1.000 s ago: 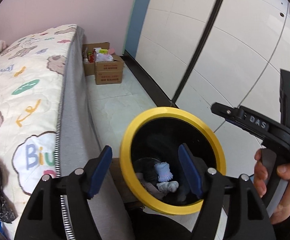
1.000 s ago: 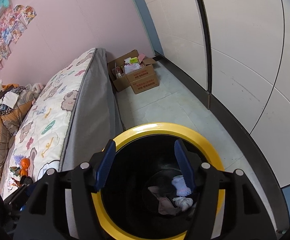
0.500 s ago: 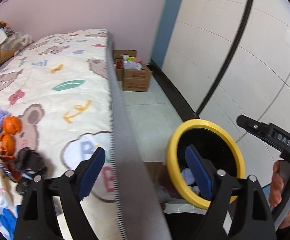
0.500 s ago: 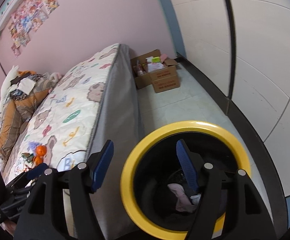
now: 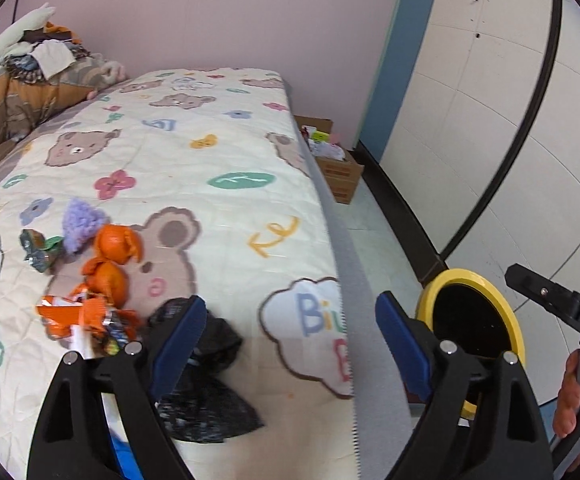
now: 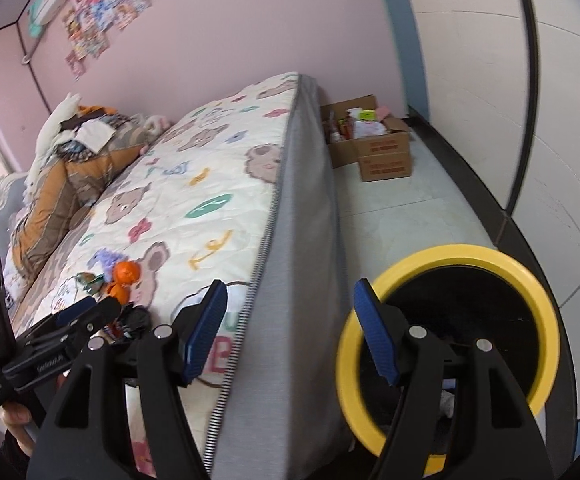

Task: Collect trash
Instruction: 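Move both open tools back toward the remaining trash on the bed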

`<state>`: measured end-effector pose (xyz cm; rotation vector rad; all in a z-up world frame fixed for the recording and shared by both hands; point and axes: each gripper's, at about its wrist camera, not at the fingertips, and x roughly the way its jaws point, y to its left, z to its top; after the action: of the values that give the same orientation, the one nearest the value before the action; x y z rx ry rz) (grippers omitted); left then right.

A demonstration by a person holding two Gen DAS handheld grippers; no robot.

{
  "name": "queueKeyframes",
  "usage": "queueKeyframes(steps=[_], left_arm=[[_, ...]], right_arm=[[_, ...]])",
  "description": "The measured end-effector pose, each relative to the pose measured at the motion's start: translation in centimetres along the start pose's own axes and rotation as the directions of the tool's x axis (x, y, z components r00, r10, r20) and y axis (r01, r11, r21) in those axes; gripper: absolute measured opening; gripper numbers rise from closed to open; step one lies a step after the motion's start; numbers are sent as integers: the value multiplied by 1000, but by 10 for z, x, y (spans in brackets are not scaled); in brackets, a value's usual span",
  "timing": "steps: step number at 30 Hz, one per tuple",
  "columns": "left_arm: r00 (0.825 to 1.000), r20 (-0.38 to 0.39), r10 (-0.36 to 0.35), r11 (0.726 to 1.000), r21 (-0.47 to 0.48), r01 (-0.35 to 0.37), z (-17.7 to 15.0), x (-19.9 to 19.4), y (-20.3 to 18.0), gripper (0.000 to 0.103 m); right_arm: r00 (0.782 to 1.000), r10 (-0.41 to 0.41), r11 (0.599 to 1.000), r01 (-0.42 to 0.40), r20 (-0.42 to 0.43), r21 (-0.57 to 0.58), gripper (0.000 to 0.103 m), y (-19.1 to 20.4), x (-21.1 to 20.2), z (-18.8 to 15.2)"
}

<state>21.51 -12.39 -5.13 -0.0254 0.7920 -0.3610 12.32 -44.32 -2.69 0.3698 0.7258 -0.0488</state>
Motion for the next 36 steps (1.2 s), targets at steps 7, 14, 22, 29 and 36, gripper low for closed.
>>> queueKeyframes(steps=[7, 14, 22, 29, 36], left_arm=[[997, 11, 79, 996, -52, -78, 2, -9, 51, 83], [985, 13, 171, 978, -125, -168, 5, -17, 113, 86], [964, -7, 264, 941, -220, -259, 6, -15, 184, 86], [946, -35, 322, 909, -269, -319, 11, -5, 236, 87], [926, -79, 369, 887, -267, -377, 14, 17, 266, 87]], right_arm=[[998, 61, 996, -63, -32, -59, 63, 48, 17, -5], [990, 107, 985, -117, -89, -123, 64, 97, 41, -15], [974, 146, 967, -177, -171, -182, 64, 144, 69, -36], [954, 169, 951, -224, -246, -215, 67, 179, 100, -55], [941, 167, 944, -238, -294, -227, 71, 203, 130, -68]])
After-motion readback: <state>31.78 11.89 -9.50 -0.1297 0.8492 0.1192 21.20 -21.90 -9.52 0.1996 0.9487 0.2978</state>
